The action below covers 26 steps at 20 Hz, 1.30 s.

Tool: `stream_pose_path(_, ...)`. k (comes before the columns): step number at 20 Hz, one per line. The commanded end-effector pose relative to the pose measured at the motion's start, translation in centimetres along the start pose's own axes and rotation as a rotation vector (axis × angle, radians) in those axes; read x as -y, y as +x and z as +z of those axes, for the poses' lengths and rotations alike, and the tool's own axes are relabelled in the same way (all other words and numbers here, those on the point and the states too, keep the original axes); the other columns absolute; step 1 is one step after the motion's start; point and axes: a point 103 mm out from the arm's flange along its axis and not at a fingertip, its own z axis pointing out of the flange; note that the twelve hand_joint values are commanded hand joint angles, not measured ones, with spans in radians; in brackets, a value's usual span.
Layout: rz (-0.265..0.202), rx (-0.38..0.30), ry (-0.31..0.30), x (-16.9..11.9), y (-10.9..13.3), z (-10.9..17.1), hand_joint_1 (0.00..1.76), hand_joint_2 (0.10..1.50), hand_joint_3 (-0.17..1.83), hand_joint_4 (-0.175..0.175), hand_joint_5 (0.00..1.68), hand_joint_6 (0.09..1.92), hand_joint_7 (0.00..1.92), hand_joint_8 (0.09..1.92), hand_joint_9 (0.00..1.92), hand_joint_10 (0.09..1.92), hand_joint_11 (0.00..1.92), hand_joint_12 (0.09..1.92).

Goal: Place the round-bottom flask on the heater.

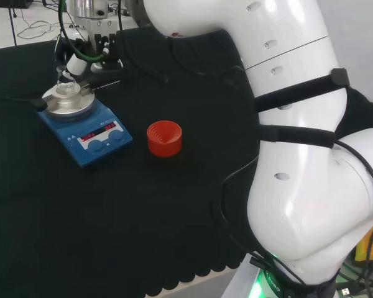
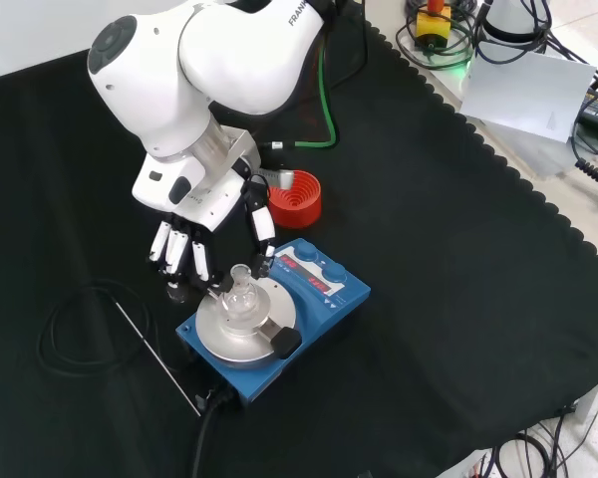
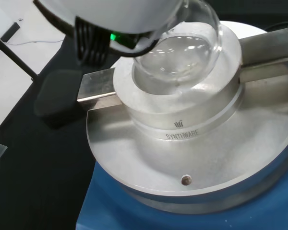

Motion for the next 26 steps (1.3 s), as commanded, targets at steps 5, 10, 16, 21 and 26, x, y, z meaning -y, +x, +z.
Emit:
stream_pose_path(5,-0.004,-0.007,0.006,-0.1,0.3,0.5,1.08,0.74,0.62,0.154,1.12,0.92,0.32,0.69,0.57,0.64,0.33,1.35)
stream_pose_path(10,-0.003,-0.015,0.016,0.0,0.4,0.5,1.05,0.86,0.42,0.175,1.07,0.93,0.30,0.70,0.55,0.66,0.32,1.36)
stream_pose_path(16,-0.010,-0.016,0.018,0.4,0.6,0.4,0.93,0.63,0.59,-0.072,0.80,0.89,0.25,0.69,0.52,0.66,0.30,1.35)
stream_pose_path(21,-0.009,-0.008,0.014,1.1,0.7,0.1,0.91,0.60,0.60,-0.065,0.70,0.86,0.22,0.68,0.50,0.66,0.29,1.36)
stream_pose_path(26,0.006,-0.001,-0.001,3.1,0.6,-0.7,0.91,0.60,0.59,-0.063,0.66,0.85,0.21,0.68,0.49,0.66,0.28,1.36)
